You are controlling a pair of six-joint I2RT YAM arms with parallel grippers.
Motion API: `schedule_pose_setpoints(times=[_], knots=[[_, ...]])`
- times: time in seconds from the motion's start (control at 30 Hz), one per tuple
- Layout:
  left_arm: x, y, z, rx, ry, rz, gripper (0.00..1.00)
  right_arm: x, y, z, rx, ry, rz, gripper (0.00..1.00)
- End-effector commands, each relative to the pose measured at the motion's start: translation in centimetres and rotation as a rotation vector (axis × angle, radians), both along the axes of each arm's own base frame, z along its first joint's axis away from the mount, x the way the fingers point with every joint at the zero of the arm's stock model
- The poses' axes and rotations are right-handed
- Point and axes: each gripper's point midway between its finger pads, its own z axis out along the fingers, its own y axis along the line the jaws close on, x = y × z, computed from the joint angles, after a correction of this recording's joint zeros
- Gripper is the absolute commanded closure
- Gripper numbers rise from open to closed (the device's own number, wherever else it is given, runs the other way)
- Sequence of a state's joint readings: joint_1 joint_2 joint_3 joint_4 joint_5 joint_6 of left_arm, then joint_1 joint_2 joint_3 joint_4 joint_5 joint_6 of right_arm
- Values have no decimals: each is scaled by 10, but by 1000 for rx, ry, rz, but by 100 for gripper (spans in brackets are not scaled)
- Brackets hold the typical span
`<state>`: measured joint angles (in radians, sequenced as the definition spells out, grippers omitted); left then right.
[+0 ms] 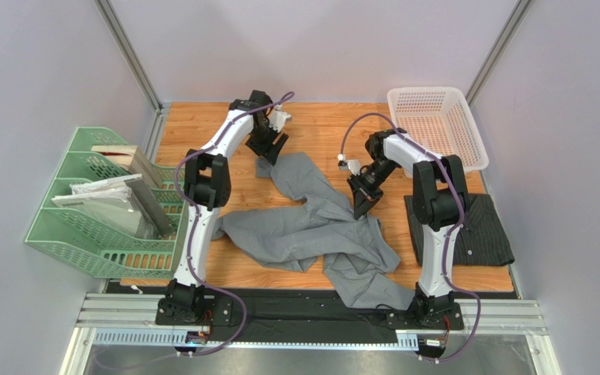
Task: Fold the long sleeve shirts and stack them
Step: Flatten the shirt out
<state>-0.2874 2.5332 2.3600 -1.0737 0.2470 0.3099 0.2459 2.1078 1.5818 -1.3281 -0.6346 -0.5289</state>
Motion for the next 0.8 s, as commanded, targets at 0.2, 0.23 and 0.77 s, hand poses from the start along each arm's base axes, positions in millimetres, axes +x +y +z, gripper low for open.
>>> schedule_pose_setpoints(times=[0.2,0.23,0.77], knots=[[18,-11,46,-13,-109,-22,100,0,-8,0,-36,-21,18,100],[24,-15,80,-70,-177,-30,100,4,-10,0,-39,-31,9,100],[22,-47,161,-220,-390,-145,100,164,24,18,34,-412,-219,35]])
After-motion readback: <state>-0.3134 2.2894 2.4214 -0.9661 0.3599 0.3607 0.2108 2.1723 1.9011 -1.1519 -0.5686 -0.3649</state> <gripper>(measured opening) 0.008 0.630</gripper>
